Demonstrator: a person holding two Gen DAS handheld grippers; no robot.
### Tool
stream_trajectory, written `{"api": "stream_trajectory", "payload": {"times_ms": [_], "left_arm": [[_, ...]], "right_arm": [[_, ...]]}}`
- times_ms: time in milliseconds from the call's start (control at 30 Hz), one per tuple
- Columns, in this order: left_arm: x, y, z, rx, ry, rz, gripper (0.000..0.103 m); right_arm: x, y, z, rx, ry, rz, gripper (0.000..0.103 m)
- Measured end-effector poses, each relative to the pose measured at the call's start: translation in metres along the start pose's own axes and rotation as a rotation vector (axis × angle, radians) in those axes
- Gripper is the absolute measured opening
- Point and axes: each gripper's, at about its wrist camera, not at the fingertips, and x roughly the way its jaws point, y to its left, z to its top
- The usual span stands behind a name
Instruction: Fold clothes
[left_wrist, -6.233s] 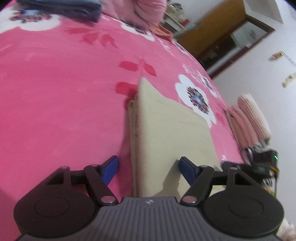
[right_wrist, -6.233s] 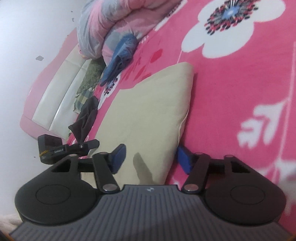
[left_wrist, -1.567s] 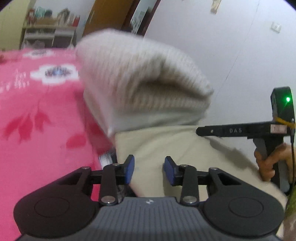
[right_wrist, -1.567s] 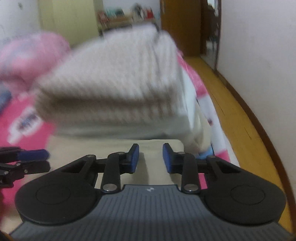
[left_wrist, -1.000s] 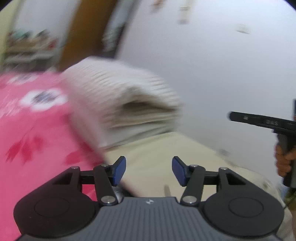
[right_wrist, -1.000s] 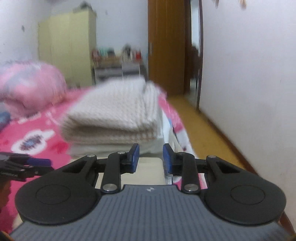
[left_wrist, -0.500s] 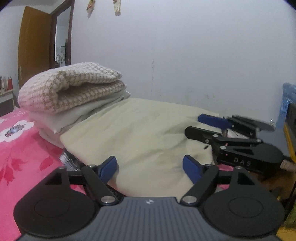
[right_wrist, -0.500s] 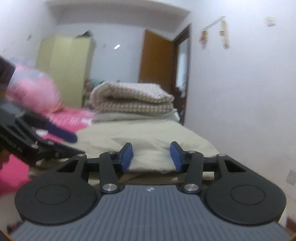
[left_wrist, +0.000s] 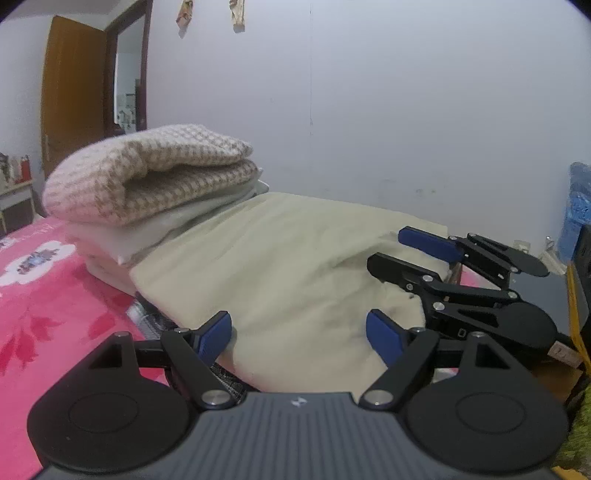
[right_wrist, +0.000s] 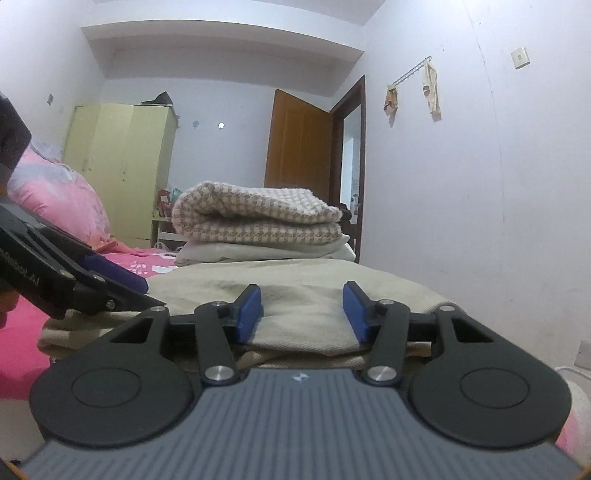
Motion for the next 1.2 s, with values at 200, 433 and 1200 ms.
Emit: {"api": "stream_trajectory", "payload": {"times_ms": [200,433,1200], "left_arm": [[-0.037,-0.01,0.01,-0.009,-0.053,0.014,0.083],[-0.024,-0.035,0.001,0.054,0.081,0.042,0.08],[-0.18,-0.027,-0.024,-0.337,0.171,0.028,0.103]], "right_arm": [[-0.031,0.007,0.042,-0.005,0.009,-0.011,0.054],[-0.037,0.016,0.036,-0.006,0.155,0.017,0.058],[-0.159,0.084,0.07,0.196,0.484,-0.033,0.102]]}}
